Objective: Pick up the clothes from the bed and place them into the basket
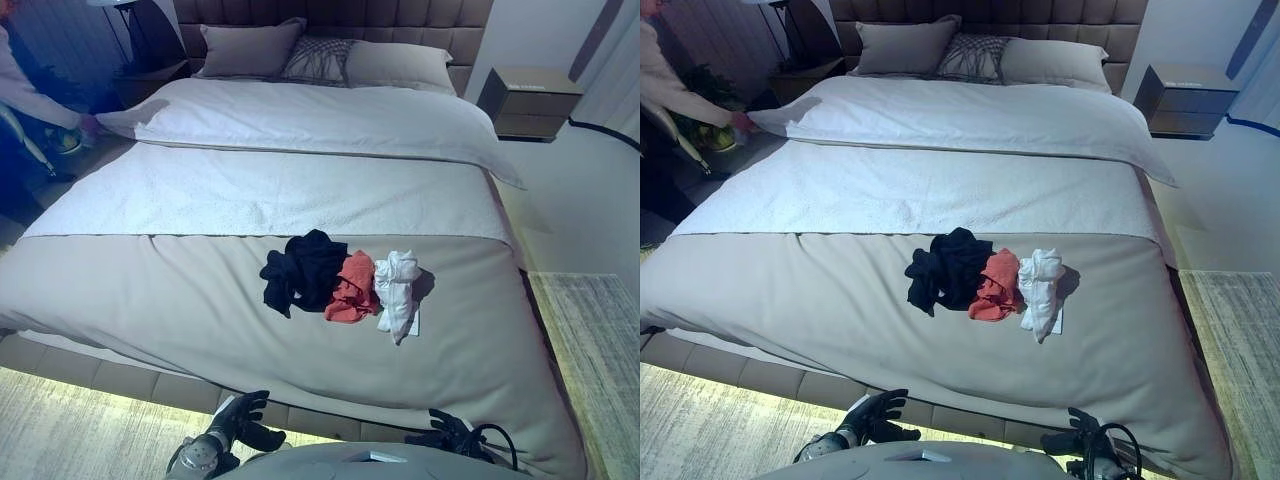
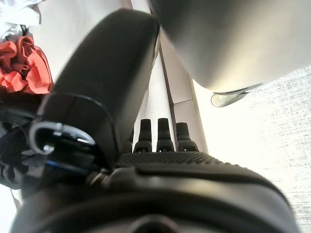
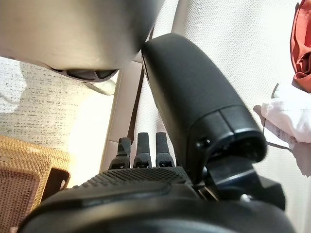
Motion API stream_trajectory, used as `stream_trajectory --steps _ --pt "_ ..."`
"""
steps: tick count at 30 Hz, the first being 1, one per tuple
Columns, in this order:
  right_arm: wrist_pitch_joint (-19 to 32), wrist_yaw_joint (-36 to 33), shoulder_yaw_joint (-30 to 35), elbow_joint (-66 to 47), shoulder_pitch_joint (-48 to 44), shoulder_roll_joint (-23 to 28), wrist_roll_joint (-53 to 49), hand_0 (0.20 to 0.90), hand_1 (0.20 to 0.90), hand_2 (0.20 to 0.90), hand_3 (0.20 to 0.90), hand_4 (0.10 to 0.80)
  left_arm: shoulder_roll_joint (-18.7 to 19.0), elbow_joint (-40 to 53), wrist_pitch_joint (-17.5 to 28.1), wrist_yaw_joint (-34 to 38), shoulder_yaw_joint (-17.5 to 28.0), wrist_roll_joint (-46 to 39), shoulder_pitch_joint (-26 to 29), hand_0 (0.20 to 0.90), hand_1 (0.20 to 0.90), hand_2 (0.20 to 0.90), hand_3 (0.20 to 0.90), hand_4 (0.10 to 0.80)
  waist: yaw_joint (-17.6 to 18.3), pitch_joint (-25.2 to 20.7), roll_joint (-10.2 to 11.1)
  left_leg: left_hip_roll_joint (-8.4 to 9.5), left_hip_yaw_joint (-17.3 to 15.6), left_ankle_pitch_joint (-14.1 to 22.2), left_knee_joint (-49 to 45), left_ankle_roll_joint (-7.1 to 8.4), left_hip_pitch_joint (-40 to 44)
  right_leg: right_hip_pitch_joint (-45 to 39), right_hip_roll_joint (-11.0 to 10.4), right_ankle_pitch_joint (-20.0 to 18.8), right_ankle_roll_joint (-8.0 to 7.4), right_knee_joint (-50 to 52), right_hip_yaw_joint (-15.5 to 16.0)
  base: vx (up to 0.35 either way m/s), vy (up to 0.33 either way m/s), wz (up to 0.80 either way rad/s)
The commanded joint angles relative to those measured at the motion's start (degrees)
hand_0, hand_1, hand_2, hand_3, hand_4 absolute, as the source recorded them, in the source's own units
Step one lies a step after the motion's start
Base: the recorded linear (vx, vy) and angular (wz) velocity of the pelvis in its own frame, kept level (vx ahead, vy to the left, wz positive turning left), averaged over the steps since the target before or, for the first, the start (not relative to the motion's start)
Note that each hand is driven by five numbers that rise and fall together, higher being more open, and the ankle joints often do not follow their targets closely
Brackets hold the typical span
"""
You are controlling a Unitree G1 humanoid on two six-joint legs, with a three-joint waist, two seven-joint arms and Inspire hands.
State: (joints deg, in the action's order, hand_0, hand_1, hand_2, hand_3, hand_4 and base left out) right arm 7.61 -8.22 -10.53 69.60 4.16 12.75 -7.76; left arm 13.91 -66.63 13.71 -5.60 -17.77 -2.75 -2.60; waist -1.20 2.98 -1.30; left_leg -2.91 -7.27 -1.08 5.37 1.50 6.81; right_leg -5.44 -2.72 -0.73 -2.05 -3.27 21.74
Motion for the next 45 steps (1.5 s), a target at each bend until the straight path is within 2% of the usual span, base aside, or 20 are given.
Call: stream_trajectory --steps 1,4,7,9,11,12,15,17,20,22,26,28,30,32,36,37,38,41,45 --pt "2.2 -0.1 -1.6 2.4 -2.7 -0.9 1.2 0.9 0.9 0.9 0.9 0.8 0.3 -0.2 2.7 -1.2 -0.7 0.0 2.9 0.9 0.9 0.9 0.9 0.8 0.1 0.1 1.3 1.39 -2.0 3.5 -0.4 0.01 0.4 -1.6 -4.3 0.4 -5.27 1.8 -5.7 0.0 0.0 0.0" --pt "2.3 -0.5 -1.8 2.4 -2.6 -0.7 0.8 0.9 0.9 0.9 0.9 0.8 0.7 0.3 2.8 -0.1 -0.6 -1.4 2.8 0.9 0.9 0.9 0.9 0.8 0.2 0.0 1.2 1.39 -2.3 3.6 -0.4 -0.09 0.4 -1.5 -4.3 0.4 -5.31 1.7 -6.0 0.0 0.0 0.0" --pt "2.2 -1.1 -1.6 2.8 -2.6 -0.5 -0.4 0.9 0.9 0.9 0.9 0.8 1.0 -0.5 0.3 2.1 -0.1 0.6 3.1 0.9 0.9 0.9 0.9 0.8 0.5 0.0 1.2 1.4 -2.6 3.5 -0.4 -0.07 0.6 -1.5 -4.3 0.3 -5.3 1.5 -6.3 0.0 0.0 0.0" --pt "0.7 -0.1 -1.1 3.1 -2.6 -0.5 -2.0 0.9 0.9 0.9 0.9 0.8 0.9 -1.0 1.0 2.8 0.0 1.1 3.2 0.9 0.9 0.9 0.9 0.8 0.7 0.0 1.2 1.36 -2.8 3.6 -0.4 -0.01 0.7 -1.7 -4.2 0.3 -5.25 1.3 -6.5 0.0 0.0 0.0" --pt "0.2 -0.6 -0.6 3.7 -2.3 -0.6 -2.5 0.9 0.9 0.9 0.9 0.8 0.8 -1.1 1.7 5.7 -0.2 2.1 3.2 0.9 0.9 0.9 0.9 0.8 0.7 -0.1 1.3 1.33 -2.8 3.6 -0.4 0.03 0.8 -1.9 -4.2 0.2 -5.28 1.1 -6.4 0.015 -0.005 -0.02" --pt "0.0 -2.2 -0.2 4.3 -2.2 -0.6 -1.9 0.9 0.9 0.9 0.9 0.8 0.7 -1.1 0.5 7.3 -0.4 3.6 3.2 0.9 0.9 0.9 0.9 0.8 0.7 -0.1 1.5 1.32 -2.8 3.6 -0.4 0.03 0.8 -1.9 -4.2 0.1 -5.37 1.0 -6.5 0.018 -0.015 -0.04" --pt "-1.5 -4.1 -0.3 4.5 -2.4 -0.6 -3.6 0.9 0.9 0.9 0.9 0.8 0.6 -1.2 1.1 7.7 -1.2 6.0 3.7 0.9 0.9 0.9 0.9 0.8 0.6 0.1 1.9 1.24 -3.2 3.5 -0.4 0.02 0.7 -1.4 -4.3 -0.2 -5.54 1.4 -6.6 -0.018 -0.022 -0.01" --pt "-1.8 -5.6 0.5 4.3 -4.0 -0.2 -8.8 0.9 0.9 0.9 0.9 0.8 0.7 -1.3 -0.1 7.6 -1.8 4.9 4.3 0.9 0.9 0.9 0.9 0.8 1.0 0.4 2.2 1.19 -3.6 3.6 -0.4 -0.15 0.9 -1.0 -3.9 -0.4 -5.52 1.6 -7.2 -0.056 -0.046 -0.01" --pt "-1.7 -6.6 2.1 4.6 -5.5 0.4 -10.9 0.9 0.9 0.9 0.9 0.8 0.7 -1.7 -0.8 5.9 -1.3 4.1 4.2 0.9 0.9 0.9 0.9 0.8 1.4 0.4 2.1 1.12 -4.2 3.9 -0.4 -0.36 1.6 -1.2 -3.4 -0.3 -5.13 1.5 -8.4 0.018 -0.001 -0.06" --pt "0.7 -8.3 4.1 5.1 -5.8 0.8 -13.3 0.9 0.9 0.9 0.9 0.8 0.6 -2.2 -0.1 5.1 -1.1 4.9 3.4 0.9 0.9 0.9 0.9 0.8 1.8 0.1 2.2 0.94 -4.8 4.0 -0.4 -0.46 2.1 -1.7 -3.0 -0.4 -4.98 1.2 -9.1 0.103 -0.03 -0.11" --pt "5.6 -10.4 5.5 3.7 -6.0 1.7 -9.5 0.9 0.9 0.9 0.9 0.8 0.9 -2.2 -0.2 5.3 -1.5 5.9 2.1 0.9 0.9 0.9 0.9 0.8 1.4 -0.2 2.9 0.85 -5.6 3.9 -0.4 -0.4 2.3 -2.2 -2.9 -0.9 -5.05 0.7 -9.3 0.106 -0.052 -0.13" --pt "5.9 -12.7 5.2 2.3 -6.5 2.8 -6.0 0.9 0.9 0.9 0.9 0.8 1.6 -1.9 -0.2 5.2 -1.7 6.5 1.7 0.9 0.9 0.9 0.9 0.8 1.1 0.0 3.3 0.94 -5.6 3.9 -0.4 -0.45 2.0 -1.9 -2.8 -1.1 -5.11 0.7 -9.4 0.068 -0.076 -0.01" --pt "2.9 -17.3 3.5 0.2 -7.8 4.8 0.8 0.9 0.9 0.9 0.9 0.8 3.0 -0.9 0.3 5.2 -2.5 7.5 1.7 0.9 0.9 0.9 0.9 0.8 0.5 0.9 3.7 0.94 -5.6 3.6 -0.4 -0.63 1.3 -0.9 -2.8 -1.3 -5.17 1.2 -9.5 0.006 -0.128 0.0" --pt "0.8 -18.9 2.0 -1.5 -9.9 6.7 1.6 0.9 0.9 0.9 0.9 0.8 5.0 0.3 1.8 5.5 -3.4 7.3 2.3 0.9 0.9 0.9 0.9 0.8 -0.3 2.2 4.2 0.72 -5.4 3.2 -0.4 -0.91 0.1 0.6 -2.6 -1.6 -5.33 1.9 -9.6 -0.071 -0.2 -0.01" --pt "-1.2 -18.0 0.5 -3.5 -16.1 11.6 1.3 0.9 0.9 0.9 0.9 0.8 10.1 5.3 1.6 4.3 -3.6 5.0 5.1 0.9 0.9 0.9 0.9 0.8 -2.3 5.9 5.5 -0.07 -5.4 2.0 -0.5 -1.57 -3.3 5.0 -2.0 -2.3 -5.33 3.8 -9.7 -0.07 -0.247 0.0" --pt "-1.2 -18.0 0.5 -3.5 -16.2 11.6 1.3 0.9 0.9 0.9 0.9 0.8 10.1 5.4 1.5 4.3 -3.5 5.0 5.1 0.9 0.9 0.9 0.9 0.8 -2.3 5.9 5.6 -0.08 -5.4 2.0 -0.6 -1.57 -3.4 5.1 -2.0 -2.3 -5.32 3.9 -9.7 -0.13 -0.255 0.01" --pt "-1.5 -17.1 0.5 -3.9 -19.4 14.3 0.0 0.9 0.9 0.9 0.9 0.8 12.6 8.1 0.2 4.1 -3.5 3.4 6.4 0.9 0.9 0.9 0.9 0.8 -3.0 8.3 5.9 -0.64 -5.2 1.4 -2.1 -1.6 -6.1 7.5 -1.6 -2.1 -4.86 5.5 -9.7 -0.164 -0.193 0.05" --pt "-1.2 -16.0 1.2 -5.2 -24.4 19.6 -3.8 0.9 0.9 0.9 0.9 0.8 15.8 9.9 -1.9 6.2 -2.7 2.3 8.1 0.9 0.9 0.9 0.9 0.8 -3.8 12.9 6.2 -1.55 -4.2 1.0 -9.8 -0.8 -14.3 12.5 -1.9 -2.0 -3.74 8.9 -8.6 -0.225 -0.201 0.25" --pt "-1.2 -13.2 2.1 -6.3 -28.7 25.0 -6.4 0.9 0.9 0.9 0.9 0.8 17.9 10.3 -4.7 9.8 -0.9 0.3 8.2 0.9 0.9 0.9 0.9 0.8 -4.3 16.7 4.9 -2.04 -2.5 1.7 -18.2 0.15 -21.7 17.1 -2.6 -1.2 -2.14 13.1 -7.6 -0.102 -0.041 0.27"
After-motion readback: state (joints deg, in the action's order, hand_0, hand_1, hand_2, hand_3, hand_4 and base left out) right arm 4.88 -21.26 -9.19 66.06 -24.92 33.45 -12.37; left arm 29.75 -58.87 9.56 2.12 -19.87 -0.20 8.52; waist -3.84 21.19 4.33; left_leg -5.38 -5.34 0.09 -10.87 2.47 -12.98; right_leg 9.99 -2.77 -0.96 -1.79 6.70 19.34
